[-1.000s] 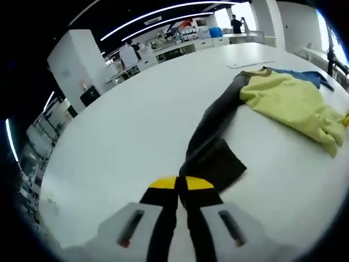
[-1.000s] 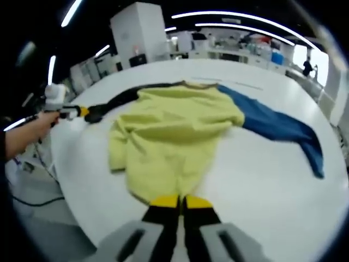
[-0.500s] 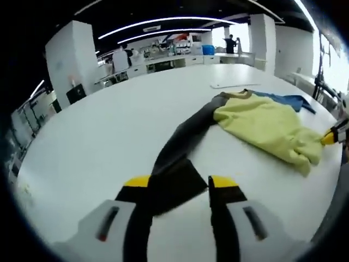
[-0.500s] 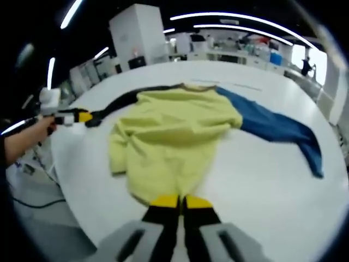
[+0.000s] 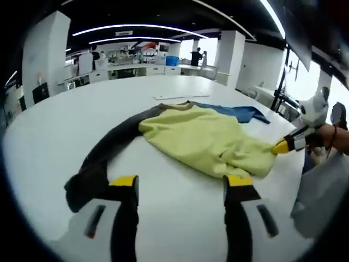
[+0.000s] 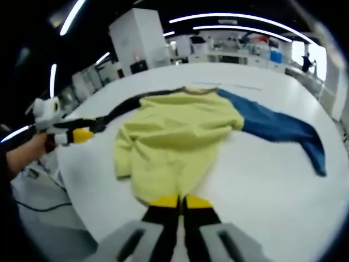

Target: Fold the garment on the visible template until the final outline fits inside the template.

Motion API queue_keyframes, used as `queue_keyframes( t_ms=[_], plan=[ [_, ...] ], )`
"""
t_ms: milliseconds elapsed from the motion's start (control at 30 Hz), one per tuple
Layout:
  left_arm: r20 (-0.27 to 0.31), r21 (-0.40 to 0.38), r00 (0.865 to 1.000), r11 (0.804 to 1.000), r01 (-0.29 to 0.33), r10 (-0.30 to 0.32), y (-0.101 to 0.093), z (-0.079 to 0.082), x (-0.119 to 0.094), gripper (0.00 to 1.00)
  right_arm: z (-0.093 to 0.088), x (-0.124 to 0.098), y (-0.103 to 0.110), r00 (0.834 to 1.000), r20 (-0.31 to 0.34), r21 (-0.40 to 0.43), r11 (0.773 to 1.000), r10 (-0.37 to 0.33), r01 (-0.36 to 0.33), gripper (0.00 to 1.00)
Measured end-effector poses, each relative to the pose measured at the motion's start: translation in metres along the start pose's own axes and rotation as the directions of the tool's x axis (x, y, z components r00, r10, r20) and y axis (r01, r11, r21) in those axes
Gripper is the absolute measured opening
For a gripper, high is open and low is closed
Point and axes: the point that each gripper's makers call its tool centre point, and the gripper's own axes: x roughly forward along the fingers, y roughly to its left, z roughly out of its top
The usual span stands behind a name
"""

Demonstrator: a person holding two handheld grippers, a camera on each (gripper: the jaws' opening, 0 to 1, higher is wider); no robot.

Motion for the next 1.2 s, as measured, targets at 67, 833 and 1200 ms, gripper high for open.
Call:
queue_keyframes(
  t_ms=[67,833,1200],
  plan=[
    [-0.022,0.037,1.000,0.999,0.016,-0.015,-0.012,-0.005,0.005,0.57,-0.001,0.000,0.002,1.000,-0.002,0.013,1.000,0.010,-0.010,0.00],
    [-0.131,-0.104,0.986,0.991,0.088,-0.101,-0.073,-0.037,0.055,0.24,0.002,-0.002,0.001,0.999,0.027,0.035,0.999,0.021,-0.022,0.00],
    [-0.142,-0.138,0.986,0.988,0.070,-0.089,-0.058,-0.039,0.050,0.00,0.011,-0.008,-0.008,0.998,0.057,0.036,0.999,0.007,-0.009,0.00]
  ],
)
